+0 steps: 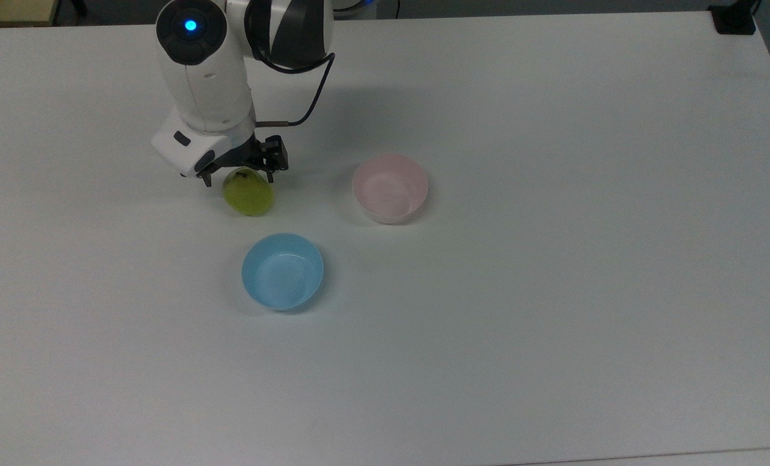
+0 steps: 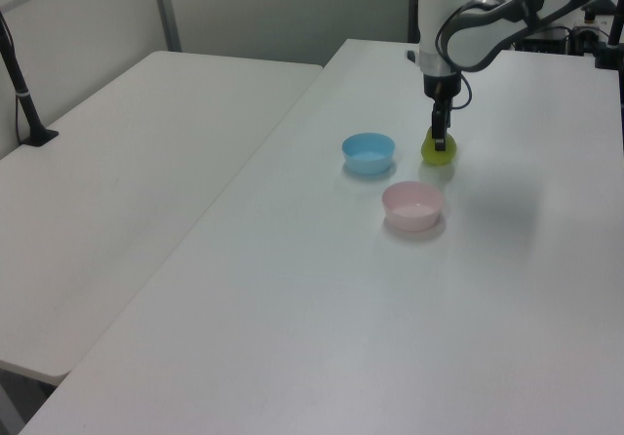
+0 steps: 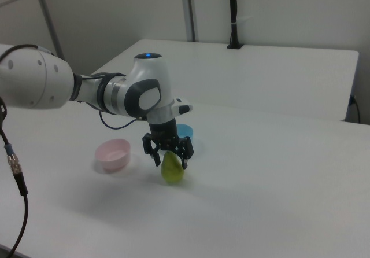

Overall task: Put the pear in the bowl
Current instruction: 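Close the gripper on the green pear and lift it, then carry the pear over the pink bowl and lower it inside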

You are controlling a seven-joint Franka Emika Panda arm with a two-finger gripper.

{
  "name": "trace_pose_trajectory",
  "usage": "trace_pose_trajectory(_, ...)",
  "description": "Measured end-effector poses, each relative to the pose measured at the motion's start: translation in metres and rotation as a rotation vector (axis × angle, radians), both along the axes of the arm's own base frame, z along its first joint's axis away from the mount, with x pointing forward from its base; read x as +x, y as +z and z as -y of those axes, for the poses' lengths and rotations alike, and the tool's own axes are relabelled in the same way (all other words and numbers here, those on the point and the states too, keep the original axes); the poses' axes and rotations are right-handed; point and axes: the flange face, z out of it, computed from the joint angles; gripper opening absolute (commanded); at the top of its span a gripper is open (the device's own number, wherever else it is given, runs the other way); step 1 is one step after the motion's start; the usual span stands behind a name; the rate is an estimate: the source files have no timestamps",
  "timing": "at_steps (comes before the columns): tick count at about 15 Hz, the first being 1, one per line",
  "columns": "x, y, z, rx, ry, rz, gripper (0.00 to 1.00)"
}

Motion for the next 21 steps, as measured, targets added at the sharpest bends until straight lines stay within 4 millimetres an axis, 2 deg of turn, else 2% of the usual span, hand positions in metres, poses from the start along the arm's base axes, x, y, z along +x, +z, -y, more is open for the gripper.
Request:
trace_pose_trajectory(1, 0.002, -0.006, -0.004, 0.000, 0.009, 0.002, 0.60)
trace_pose_trajectory(3, 0.005, -0.015, -0.011, -0.009, 0.030, 0.000, 0.45)
trace_pose_trajectory(7, 0.005, -0.012, -0.012, -0.012, 0.034, 0.004, 0.43)
trace_pose_trajectory(9, 0.005, -0.002, -0.010, -0.014, 0.031, 0.018, 0.43)
trace_pose_trajectory(11, 0.003, 0.015, -0.011, -0.015, 0.030, 0.026, 0.44)
trace_pose_trajectory(13, -0.002, 0.039, -0.021, -0.015, 0.039, 0.031, 0.44)
trace_pose_trajectory(16, -0.004, 0.059, -0.059, -0.017, 0.013, 0.045, 0.44)
trace_pose_trajectory(21, -0.010, 0.074, -0.145, -0.017, -0.073, 0.075, 0.46)
